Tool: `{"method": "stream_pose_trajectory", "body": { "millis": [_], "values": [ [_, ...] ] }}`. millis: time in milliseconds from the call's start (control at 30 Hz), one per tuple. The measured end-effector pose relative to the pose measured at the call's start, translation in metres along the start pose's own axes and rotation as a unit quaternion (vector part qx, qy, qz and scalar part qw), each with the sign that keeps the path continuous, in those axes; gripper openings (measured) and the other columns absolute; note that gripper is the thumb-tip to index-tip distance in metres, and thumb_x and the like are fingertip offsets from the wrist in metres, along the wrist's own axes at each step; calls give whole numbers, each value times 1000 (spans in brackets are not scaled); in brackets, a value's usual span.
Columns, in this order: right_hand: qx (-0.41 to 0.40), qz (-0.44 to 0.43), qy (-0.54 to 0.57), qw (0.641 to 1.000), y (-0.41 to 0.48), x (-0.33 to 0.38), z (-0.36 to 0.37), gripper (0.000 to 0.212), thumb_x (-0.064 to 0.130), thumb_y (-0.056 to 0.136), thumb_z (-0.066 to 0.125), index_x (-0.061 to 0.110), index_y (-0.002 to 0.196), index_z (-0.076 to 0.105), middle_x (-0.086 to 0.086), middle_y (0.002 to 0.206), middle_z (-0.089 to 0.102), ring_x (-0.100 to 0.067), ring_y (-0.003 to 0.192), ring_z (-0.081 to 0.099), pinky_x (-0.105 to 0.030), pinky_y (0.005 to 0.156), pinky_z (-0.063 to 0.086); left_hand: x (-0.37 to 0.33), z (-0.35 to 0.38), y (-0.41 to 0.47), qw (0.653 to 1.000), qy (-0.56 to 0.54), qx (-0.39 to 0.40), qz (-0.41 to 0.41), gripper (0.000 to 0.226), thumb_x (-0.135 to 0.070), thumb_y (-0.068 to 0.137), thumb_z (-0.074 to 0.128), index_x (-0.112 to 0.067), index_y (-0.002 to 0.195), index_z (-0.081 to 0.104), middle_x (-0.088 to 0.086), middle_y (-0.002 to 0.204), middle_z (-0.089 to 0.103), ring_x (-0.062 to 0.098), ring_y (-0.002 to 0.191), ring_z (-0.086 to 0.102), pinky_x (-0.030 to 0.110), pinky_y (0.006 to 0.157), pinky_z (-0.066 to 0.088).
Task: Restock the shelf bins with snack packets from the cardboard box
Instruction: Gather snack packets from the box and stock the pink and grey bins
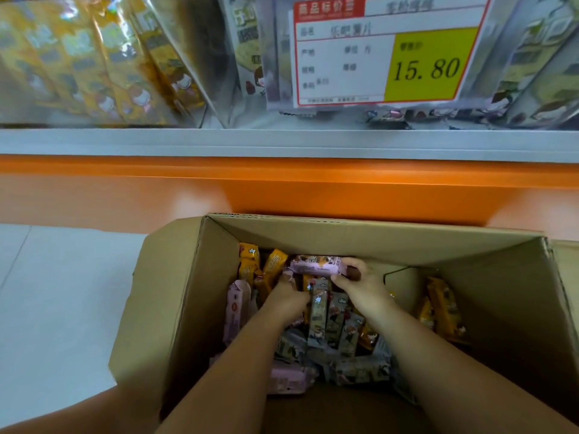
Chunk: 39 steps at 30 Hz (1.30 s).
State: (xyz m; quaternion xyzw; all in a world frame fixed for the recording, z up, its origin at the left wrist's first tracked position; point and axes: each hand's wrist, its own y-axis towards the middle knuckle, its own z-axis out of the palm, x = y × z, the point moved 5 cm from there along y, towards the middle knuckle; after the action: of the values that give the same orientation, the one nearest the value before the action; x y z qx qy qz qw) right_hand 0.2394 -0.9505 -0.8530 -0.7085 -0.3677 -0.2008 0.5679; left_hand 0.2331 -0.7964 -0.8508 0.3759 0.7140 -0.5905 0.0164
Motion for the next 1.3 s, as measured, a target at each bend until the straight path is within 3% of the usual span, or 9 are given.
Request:
{"method": "stream_pose_trajectory", "body": {
  "millis": [167,333,533,633,833,933,1067,1167,1300],
  "values": [
    [-14,16,27,999,3,2,3,33,16,90,63,9,121,53,-2,114,52,-18,105,51,-20,79,33,1,4,-3,999,-39,23,26,48,-14,92,58,-24,134,39,-4,109,52,13,99,49,25,86,38],
    [-38,34,46,998,7,0,2,42,25,89,64,7,124,50,-9,130,52,-21,112,50,-22,83,34,0,16,1,998,5,33,54,60,-17,92,59,-17,145,32,3,143,43,16,118,48,23,95,38],
    [-24,65,98,993,12,-2,7,53,25,91,62,7,136,39,-8,134,52,-20,118,49,-24,89,34,9,20,13,998,4,42,39,77,-29,84,69,-18,148,26,4,142,46,23,124,49,37,103,43],
    [1,56,49,997,13,1,12,53,27,92,60,10,139,42,-7,131,53,-19,113,50,-23,86,34,11,16,20,998,-42,25,30,69,-21,88,65,-17,146,26,2,132,50,20,117,49,29,94,42],
    [20,33,-11,999,15,9,21,38,28,93,59,9,125,54,-5,118,54,-13,95,47,-23,77,35,9,17,22,998,-33,40,24,44,-16,92,58,-23,131,37,-2,114,53,11,92,53,22,72,45],
    [5,43,-7,999,18,8,25,34,33,89,63,3,107,61,-9,105,60,-15,87,49,-26,75,37,9,17,24,999,4,40,33,57,-20,90,59,-21,142,34,0,134,51,19,117,50,30,92,45],
    [-33,66,-9,997,21,0,32,31,40,80,71,16,71,54,6,80,61,-17,84,58,-37,84,47,13,19,28,997,45,49,35,63,-28,83,64,-21,141,39,2,135,54,19,118,53,38,100,45],
    [-72,61,12,995,20,3,30,30,31,78,74,18,64,50,4,64,56,-15,70,55,-31,68,44,10,19,23,998,34,41,40,64,-28,86,66,-16,141,37,3,135,52,21,121,52,34,100,43],
    [-124,43,46,990,11,3,4,17,17,80,69,10,86,54,1,68,52,-17,68,50,-21,52,35,9,24,24,998,51,6,42,59,-21,89,62,-12,141,35,11,138,47,27,122,49,28,93,40]
  ]
}}
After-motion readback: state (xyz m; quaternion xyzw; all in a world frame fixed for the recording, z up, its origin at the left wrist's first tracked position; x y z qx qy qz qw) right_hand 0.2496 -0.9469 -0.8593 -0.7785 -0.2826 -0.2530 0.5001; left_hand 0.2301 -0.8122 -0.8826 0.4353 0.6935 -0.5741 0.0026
